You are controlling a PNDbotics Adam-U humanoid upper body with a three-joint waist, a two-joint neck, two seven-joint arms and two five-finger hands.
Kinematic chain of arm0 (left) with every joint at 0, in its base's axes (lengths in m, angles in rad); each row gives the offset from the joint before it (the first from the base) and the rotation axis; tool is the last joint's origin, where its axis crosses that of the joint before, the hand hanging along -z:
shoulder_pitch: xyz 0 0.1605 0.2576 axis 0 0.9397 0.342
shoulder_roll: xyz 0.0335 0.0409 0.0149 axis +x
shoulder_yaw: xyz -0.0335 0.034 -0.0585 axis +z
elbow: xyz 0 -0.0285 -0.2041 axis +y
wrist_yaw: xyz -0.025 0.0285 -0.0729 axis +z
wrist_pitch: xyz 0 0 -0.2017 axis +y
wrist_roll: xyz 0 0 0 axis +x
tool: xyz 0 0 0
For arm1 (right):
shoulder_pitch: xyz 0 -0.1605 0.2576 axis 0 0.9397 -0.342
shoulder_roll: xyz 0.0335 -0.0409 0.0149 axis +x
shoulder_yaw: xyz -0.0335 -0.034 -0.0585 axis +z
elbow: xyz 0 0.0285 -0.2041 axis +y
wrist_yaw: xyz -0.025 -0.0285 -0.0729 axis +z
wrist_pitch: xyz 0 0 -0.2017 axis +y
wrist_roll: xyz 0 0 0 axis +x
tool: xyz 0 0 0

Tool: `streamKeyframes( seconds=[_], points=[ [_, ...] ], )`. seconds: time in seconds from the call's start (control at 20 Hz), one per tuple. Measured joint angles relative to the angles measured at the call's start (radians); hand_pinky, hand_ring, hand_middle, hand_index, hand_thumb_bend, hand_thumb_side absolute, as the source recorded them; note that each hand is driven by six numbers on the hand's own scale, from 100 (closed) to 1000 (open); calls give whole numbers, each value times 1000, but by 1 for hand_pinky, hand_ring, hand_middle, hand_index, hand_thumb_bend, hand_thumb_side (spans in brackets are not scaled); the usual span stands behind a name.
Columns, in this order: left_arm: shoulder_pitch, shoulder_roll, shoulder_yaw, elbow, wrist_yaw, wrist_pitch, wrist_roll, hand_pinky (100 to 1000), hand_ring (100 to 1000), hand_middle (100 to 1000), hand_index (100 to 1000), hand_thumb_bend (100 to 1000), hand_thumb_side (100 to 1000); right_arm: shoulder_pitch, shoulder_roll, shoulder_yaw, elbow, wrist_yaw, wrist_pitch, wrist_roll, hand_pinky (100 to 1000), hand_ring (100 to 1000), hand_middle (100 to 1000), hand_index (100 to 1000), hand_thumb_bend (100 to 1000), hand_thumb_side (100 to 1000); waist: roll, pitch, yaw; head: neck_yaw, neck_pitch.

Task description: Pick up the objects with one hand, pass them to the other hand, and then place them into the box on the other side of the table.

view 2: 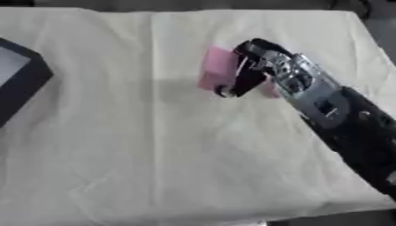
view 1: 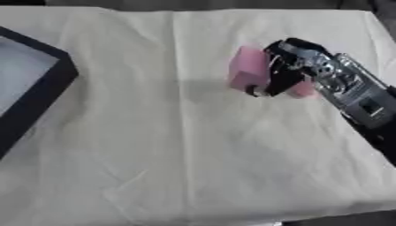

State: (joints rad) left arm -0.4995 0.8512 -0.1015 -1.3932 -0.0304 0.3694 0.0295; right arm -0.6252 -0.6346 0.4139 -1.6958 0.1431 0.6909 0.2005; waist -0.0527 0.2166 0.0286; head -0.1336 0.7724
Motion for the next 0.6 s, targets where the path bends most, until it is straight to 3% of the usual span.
streamKeyframes(
  seconds=[0.6],
  points=[
    [-32, 1, -14, -82, 3, -14, -8, 799, 696, 702, 767, 417, 595, -14, 106, 4, 43, -177, -122, -190, 786, 614, 605, 549, 347, 100, 3, 0, 12, 0, 0]
  ],
)
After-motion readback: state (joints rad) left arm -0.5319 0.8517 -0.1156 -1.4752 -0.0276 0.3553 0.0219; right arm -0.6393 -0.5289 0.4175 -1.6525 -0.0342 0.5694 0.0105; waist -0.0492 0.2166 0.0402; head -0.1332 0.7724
